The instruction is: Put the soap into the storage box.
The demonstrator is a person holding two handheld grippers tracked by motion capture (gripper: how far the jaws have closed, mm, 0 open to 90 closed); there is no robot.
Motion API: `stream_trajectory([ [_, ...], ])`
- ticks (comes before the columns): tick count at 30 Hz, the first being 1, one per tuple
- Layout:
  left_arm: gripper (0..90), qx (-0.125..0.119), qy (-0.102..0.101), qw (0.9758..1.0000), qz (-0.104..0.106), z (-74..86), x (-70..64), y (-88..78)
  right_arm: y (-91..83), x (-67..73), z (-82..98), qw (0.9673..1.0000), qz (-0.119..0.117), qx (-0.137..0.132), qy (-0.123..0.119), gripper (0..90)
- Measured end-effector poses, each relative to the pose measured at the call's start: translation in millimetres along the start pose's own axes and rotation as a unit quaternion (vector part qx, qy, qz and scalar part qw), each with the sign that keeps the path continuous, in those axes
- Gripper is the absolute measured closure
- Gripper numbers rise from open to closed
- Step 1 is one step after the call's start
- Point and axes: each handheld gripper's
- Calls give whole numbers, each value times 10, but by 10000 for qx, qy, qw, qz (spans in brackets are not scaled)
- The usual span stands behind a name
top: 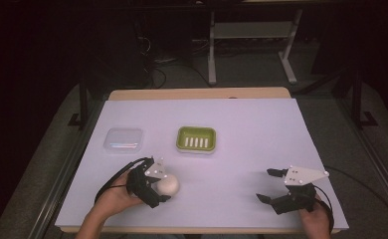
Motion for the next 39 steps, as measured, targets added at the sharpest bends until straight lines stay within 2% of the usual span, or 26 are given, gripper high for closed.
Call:
stream_trajectory([
  [15,145,204,17,9998,-25,-34,31,109,6,5,-4,10000,-6,20,-19,131],
  [34,170,418,-31,9990,145,-68,83,230,7,10,-8,10000,-7,14,-13,131],
  [39,194,417,-125,9988,212,-65,101,234,6,9,-8,10000,-8,9,-12,131],
])
Point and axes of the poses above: each handheld gripper's, and its own axes: y roughly forward along the jaws, z roughly out of its underside, x roughly to its left, and after that the axes turned 9 degrees about z, right-handed
